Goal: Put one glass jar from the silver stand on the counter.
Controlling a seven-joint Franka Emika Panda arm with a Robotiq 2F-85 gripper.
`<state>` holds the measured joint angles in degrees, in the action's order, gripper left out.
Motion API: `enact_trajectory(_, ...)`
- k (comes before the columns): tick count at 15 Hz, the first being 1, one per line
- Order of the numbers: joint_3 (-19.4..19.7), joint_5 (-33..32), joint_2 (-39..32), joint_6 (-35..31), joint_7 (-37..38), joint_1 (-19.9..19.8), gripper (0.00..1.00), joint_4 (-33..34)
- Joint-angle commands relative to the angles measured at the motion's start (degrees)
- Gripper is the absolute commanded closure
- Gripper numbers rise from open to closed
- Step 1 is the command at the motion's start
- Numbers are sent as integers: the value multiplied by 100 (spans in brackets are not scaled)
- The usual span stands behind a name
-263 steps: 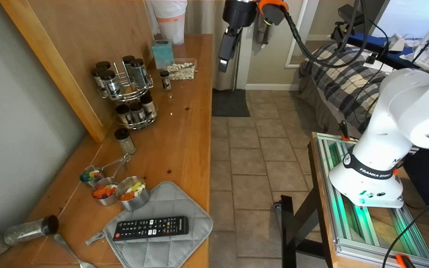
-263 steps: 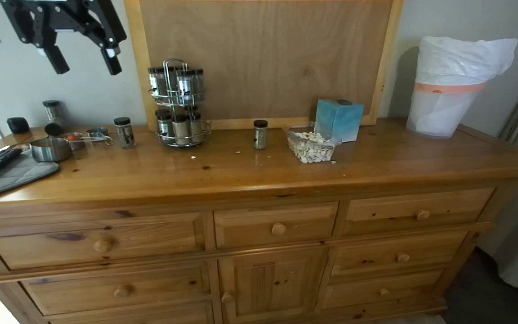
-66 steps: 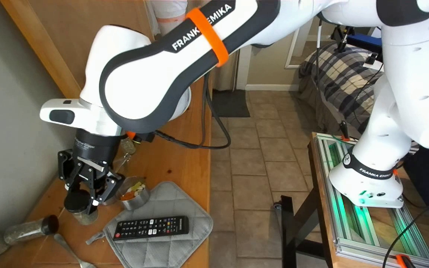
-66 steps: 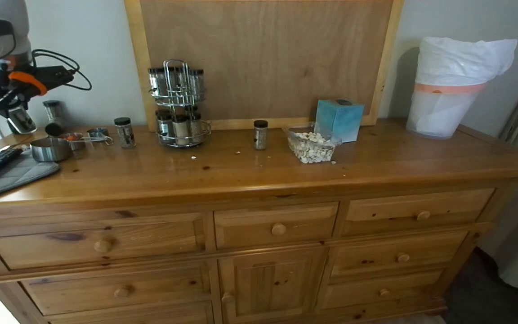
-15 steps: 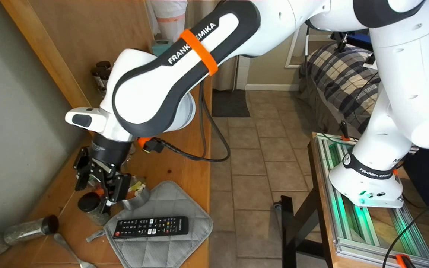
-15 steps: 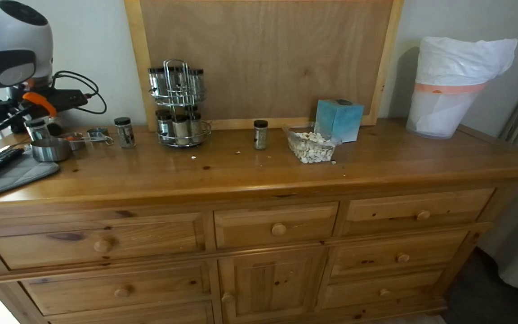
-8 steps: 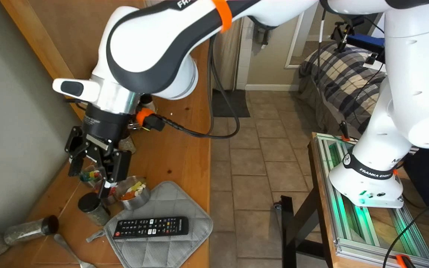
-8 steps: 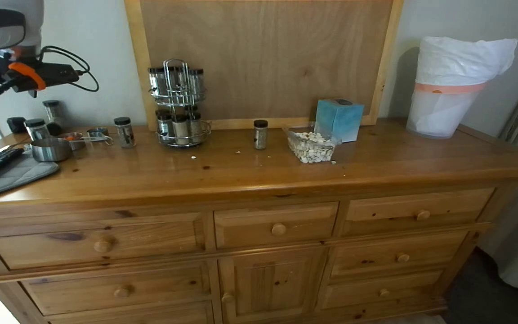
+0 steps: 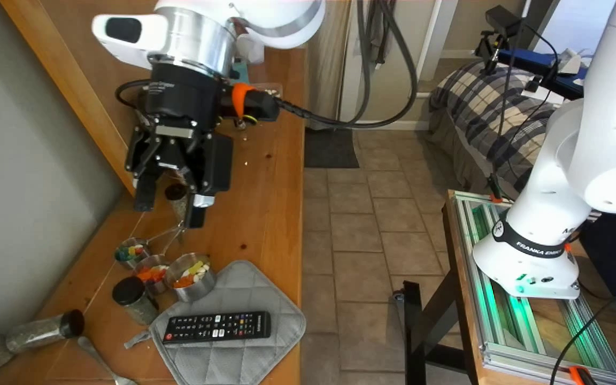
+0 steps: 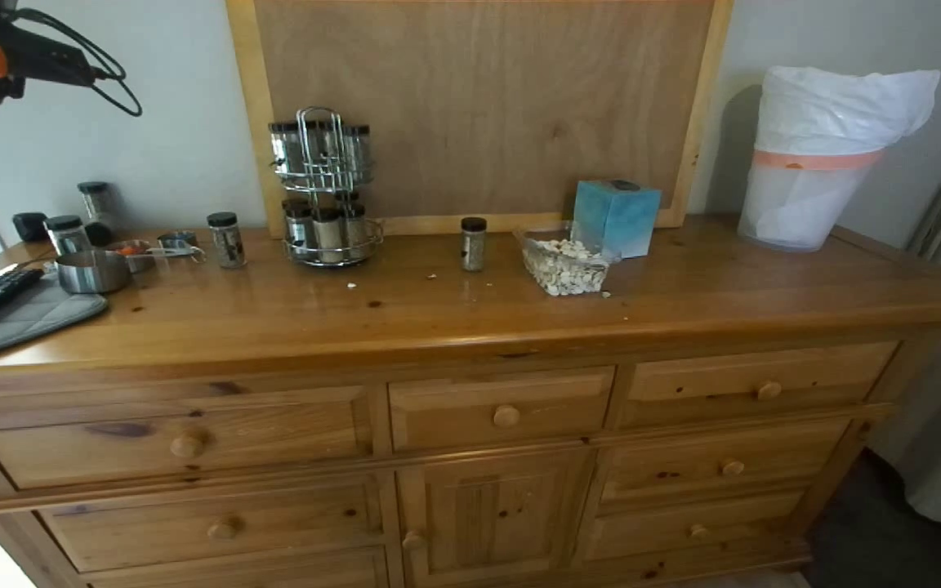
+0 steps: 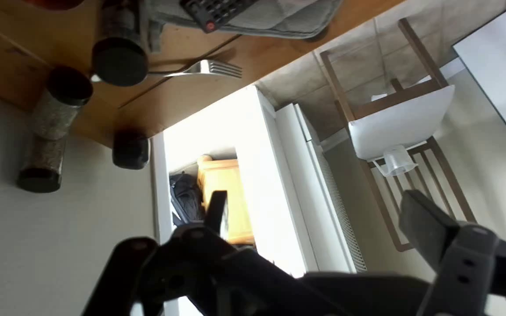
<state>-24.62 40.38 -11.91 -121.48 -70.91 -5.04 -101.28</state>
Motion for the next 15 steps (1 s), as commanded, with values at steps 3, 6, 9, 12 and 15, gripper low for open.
enact_trajectory(3,1045,344,1749,1609,754,362,0,-1192)
enact_trajectory(6,1537,363,2494,2382,1179,523,0,-1782)
enact_trajectory(9,1900,339,3164,2878,1689,623,0,-2377)
enact_trajectory(12,2039,149,2990,2889,1669,737,0,-2193)
enact_trajectory(15,2094,144,3288,2898,1778,745,0,-2475)
